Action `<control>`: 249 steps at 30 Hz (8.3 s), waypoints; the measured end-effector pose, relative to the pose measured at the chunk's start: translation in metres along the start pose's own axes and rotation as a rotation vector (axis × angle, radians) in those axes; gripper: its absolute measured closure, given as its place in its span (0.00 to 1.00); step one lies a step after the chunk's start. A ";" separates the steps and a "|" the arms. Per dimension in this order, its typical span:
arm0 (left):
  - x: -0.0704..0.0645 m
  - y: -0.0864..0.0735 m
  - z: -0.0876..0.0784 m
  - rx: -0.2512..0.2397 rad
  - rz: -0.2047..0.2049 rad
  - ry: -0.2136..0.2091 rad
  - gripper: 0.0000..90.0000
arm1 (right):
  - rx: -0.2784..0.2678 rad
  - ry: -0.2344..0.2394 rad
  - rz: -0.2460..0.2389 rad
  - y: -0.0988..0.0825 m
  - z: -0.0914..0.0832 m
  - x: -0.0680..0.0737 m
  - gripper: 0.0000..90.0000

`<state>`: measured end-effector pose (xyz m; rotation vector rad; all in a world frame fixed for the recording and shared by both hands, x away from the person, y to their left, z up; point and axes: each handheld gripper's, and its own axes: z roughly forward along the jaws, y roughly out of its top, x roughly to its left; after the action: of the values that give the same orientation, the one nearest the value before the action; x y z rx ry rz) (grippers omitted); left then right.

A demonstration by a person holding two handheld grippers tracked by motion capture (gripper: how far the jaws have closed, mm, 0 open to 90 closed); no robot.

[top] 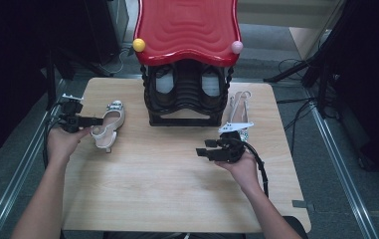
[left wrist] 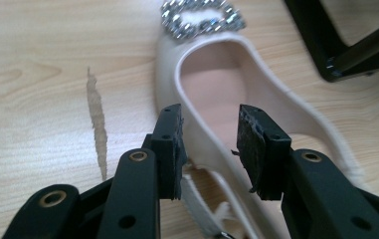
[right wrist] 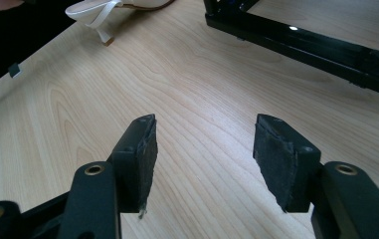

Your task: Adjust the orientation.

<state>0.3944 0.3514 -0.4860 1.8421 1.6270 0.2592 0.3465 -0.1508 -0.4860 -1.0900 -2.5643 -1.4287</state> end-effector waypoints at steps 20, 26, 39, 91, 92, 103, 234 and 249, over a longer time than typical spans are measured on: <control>0.004 -0.010 0.025 -0.023 -0.058 0.049 0.93 | -0.020 -0.054 0.045 -0.016 -0.018 -0.005 0.49; 0.008 -0.010 0.020 -0.002 -0.071 0.014 0.97 | -0.023 -0.066 0.052 -0.020 -0.021 -0.007 0.49; -0.006 -0.016 0.005 -0.003 -0.069 -0.075 0.97 | -0.033 -0.072 0.056 -0.020 -0.023 -0.009 0.49; -0.157 -0.056 0.022 0.119 0.202 -0.369 0.96 | -0.025 -0.083 0.009 -0.016 -0.005 -0.004 0.51; -0.161 -0.056 0.024 0.124 0.211 -0.372 0.96 | -0.031 -0.086 0.006 -0.017 -0.005 -0.003 0.51; -0.192 -0.059 0.046 0.166 0.273 -0.404 0.95 | -0.025 -0.105 0.006 -0.026 -0.004 0.004 0.51; -0.133 -0.052 0.016 0.041 0.232 -0.352 0.46 | 0.025 -0.344 0.225 -0.047 -0.064 -0.119 1.00; -0.132 -0.052 0.017 0.042 0.235 -0.348 0.46 | 0.058 -0.284 0.179 -0.043 -0.053 -0.107 1.00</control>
<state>0.3336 0.2218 -0.4936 1.9829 1.1899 0.0025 0.3860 -0.2655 -0.5224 -1.5701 -2.5813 -1.2302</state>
